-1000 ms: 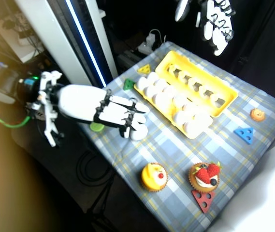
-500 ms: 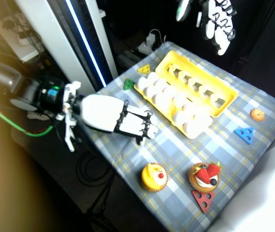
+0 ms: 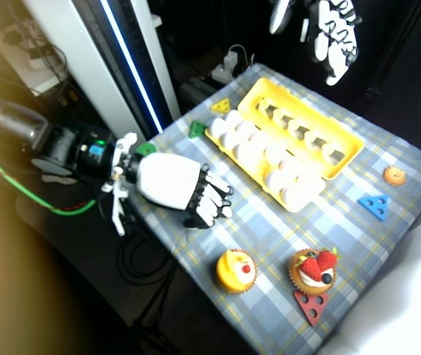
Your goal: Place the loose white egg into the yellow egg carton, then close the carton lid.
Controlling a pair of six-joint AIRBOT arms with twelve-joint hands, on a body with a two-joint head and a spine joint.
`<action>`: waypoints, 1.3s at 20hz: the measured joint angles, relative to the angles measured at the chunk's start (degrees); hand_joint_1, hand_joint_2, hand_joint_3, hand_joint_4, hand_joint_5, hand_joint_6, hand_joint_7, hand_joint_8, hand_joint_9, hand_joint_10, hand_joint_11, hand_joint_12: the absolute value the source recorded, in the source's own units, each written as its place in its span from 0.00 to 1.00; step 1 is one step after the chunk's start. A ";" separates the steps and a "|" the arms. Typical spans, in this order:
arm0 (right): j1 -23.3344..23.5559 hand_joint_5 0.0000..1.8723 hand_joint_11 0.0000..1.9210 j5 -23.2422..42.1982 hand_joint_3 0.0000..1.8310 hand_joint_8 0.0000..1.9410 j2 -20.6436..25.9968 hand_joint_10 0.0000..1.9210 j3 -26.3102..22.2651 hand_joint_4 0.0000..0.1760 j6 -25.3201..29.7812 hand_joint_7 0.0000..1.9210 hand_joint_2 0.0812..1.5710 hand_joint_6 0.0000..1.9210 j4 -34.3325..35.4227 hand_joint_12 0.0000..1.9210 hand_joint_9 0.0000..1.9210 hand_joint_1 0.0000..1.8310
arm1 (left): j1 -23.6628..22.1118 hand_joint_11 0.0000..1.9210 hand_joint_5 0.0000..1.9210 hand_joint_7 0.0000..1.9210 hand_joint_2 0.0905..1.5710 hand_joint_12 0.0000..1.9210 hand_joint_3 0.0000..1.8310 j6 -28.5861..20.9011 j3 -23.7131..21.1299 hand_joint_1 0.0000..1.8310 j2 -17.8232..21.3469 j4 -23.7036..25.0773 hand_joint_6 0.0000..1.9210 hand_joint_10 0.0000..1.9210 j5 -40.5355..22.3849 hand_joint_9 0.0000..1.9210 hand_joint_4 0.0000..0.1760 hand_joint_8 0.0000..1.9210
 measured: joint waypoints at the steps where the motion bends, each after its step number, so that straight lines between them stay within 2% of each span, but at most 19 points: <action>1: 0.48 0.45 0.76 0.26 0.00 0.96 0.02 1.00 0.00 0.00 -0.02 0.51 0.75 0.64 -0.07 1.00 0.66 0.62 | 0.02 0.00 0.03 0.01 0.93 0.43 0.00 0.00 0.00 0.12 0.00 0.00 0.00 0.00 0.00 0.04 0.07 0.00; 2: 0.83 0.41 0.71 0.24 0.00 0.89 0.02 0.98 0.00 0.00 0.00 0.41 0.78 0.56 -0.11 1.00 0.62 0.65 | 0.02 0.00 0.03 0.00 0.93 0.41 0.00 0.00 0.00 0.13 0.00 0.02 0.00 0.00 -0.02 0.03 0.08 0.00; 5: 1.53 0.33 0.76 0.09 0.03 1.00 0.02 1.00 0.00 0.00 -0.02 0.56 0.83 0.84 -0.63 1.00 0.68 0.56 | 0.07 0.00 0.03 0.01 0.93 0.38 0.00 0.00 0.00 0.13 -0.11 0.02 0.00 0.00 -0.02 0.04 0.09 0.00; 6: 1.73 0.28 0.64 0.22 0.04 0.93 0.04 0.97 0.00 0.00 -0.02 0.40 0.83 0.80 -0.68 1.00 0.58 0.61 | 0.33 0.00 0.03 0.01 0.93 0.41 0.00 0.00 0.00 0.14 -0.11 -0.13 0.00 0.00 -0.11 0.04 0.08 0.00; 7: 1.88 0.29 0.57 0.26 0.02 0.85 0.17 0.87 -0.02 0.00 0.00 0.41 0.81 0.74 -0.74 0.98 0.55 0.64 | 0.37 0.00 0.03 0.01 0.93 0.48 0.00 0.02 0.00 0.12 -0.11 -0.02 0.00 0.01 0.04 0.05 0.03 0.00; 8: 1.90 0.32 0.54 0.44 0.01 0.76 0.48 0.80 -0.13 0.00 -0.02 0.44 0.79 0.70 -0.90 0.96 0.53 0.65 | 0.39 0.00 0.03 0.01 0.93 0.47 0.00 0.02 0.00 0.11 -0.11 -0.02 0.00 0.00 -0.02 0.04 0.08 0.00; 9: 1.90 0.37 0.52 0.68 0.00 0.74 1.05 0.81 -0.61 0.00 0.00 0.46 0.77 0.64 -0.87 0.96 0.54 0.67 | 0.46 0.00 0.03 0.00 0.93 0.45 0.00 0.00 0.00 0.11 -0.11 -0.13 0.00 0.00 -0.13 0.04 0.06 0.00; 11: 1.90 0.29 0.45 1.20 0.00 0.72 2.82 0.81 -2.01 0.00 0.00 0.39 0.78 0.69 -0.90 0.91 0.44 0.73 | 0.68 0.00 0.04 0.01 0.93 0.46 0.00 0.02 0.00 0.11 -0.11 -0.37 0.00 0.00 -0.15 0.04 0.05 0.00; 12: 1.88 0.20 0.31 2.01 0.00 0.52 3.91 0.71 -3.13 0.00 -0.02 0.30 0.77 0.47 -0.83 0.92 0.32 0.66 | 0.68 0.00 0.04 0.01 0.94 0.48 0.00 0.02 0.00 0.13 -0.11 -0.31 0.00 0.00 -0.11 0.04 0.09 0.00; 14: 1.53 0.06 0.03 4.15 0.00 0.28 6.91 0.62 -5.79 0.00 0.00 0.16 0.76 0.23 -1.81 0.96 0.10 0.56 | 0.74 0.00 0.03 0.00 0.96 0.46 0.00 0.02 0.00 0.11 -0.11 -0.42 0.00 0.00 -0.46 0.03 0.24 0.00; 15: 0.90 0.01 0.01 5.53 0.00 0.18 8.72 0.52 -7.26 0.00 -0.04 0.05 0.76 0.09 -2.56 0.91 0.02 0.52 | 1.03 0.00 0.03 0.00 0.96 0.44 0.00 0.02 -0.02 0.14 -0.11 -0.48 0.00 0.00 -0.74 0.03 0.22 0.00; 16: 0.57 0.00 0.00 6.14 0.00 0.17 9.49 0.36 -7.80 0.00 -0.02 0.03 0.74 0.04 -3.15 0.86 0.00 0.49 | 1.27 0.00 0.03 0.01 0.96 0.44 0.00 0.00 -0.02 0.14 -0.09 -0.48 0.00 0.00 -0.90 0.04 0.21 0.00; 17: -0.22 0.01 0.00 6.78 0.00 0.15 10.73 0.30 -8.72 0.00 0.26 0.04 0.73 0.03 -3.76 0.78 0.00 0.49 | 1.44 0.00 0.04 0.01 0.96 0.43 0.00 0.02 -0.02 0.16 -0.09 -0.48 0.00 0.01 -0.79 0.05 0.18 0.00; 20: -3.34 0.01 0.00 6.93 0.00 0.05 13.22 0.29 -9.49 0.00 9.29 0.06 0.71 0.03 -10.05 0.66 0.00 0.40 | 1.44 0.00 0.04 0.02 0.95 0.34 0.00 0.02 -0.02 0.16 0.02 -0.98 0.00 0.00 -0.90 0.04 0.11 0.00; 21: -4.02 0.01 0.00 6.58 0.00 0.03 13.35 0.29 -9.70 0.06 11.32 0.07 0.71 0.03 -11.17 0.69 0.00 0.42 | 1.44 0.00 0.05 0.03 0.95 0.42 0.00 0.02 -0.02 0.18 0.02 -0.94 0.00 0.01 -1.03 0.06 0.04 0.00; 23: -4.98 0.01 0.00 6.60 0.00 0.03 13.38 0.34 -10.62 0.10 11.58 0.08 0.70 0.03 -12.24 0.78 0.00 0.47 | 1.46 0.00 0.05 0.03 0.94 0.44 0.00 0.02 -0.02 0.19 0.02 -0.92 0.00 0.01 -1.16 0.06 0.04 0.00; 24: -5.38 0.00 0.00 6.80 0.00 0.02 13.35 0.32 -10.91 0.21 11.78 0.06 0.70 0.01 -12.98 0.83 0.00 0.46 | 1.44 0.00 0.05 0.03 0.93 0.45 0.00 0.02 -0.02 0.20 0.02 -0.98 0.00 0.01 -1.25 0.06 0.00 0.00; 25: -5.77 0.00 0.00 6.82 0.00 0.02 13.29 0.30 -11.21 0.00 12.02 0.05 0.71 0.01 -13.49 0.85 0.00 0.45 | 1.46 0.00 0.07 0.05 0.92 0.52 0.00 0.02 -0.02 0.23 0.02 -1.03 0.00 0.01 -1.25 0.08 0.00 0.00; 26: -6.10 0.00 0.00 6.80 0.00 0.01 12.92 0.27 -11.21 0.00 12.96 0.04 0.71 0.01 -13.75 0.83 0.00 0.44 | 1.46 0.00 0.07 0.04 0.92 0.50 0.00 0.02 -0.02 0.22 0.09 -1.11 0.00 0.00 -1.25 0.07 0.02 0.00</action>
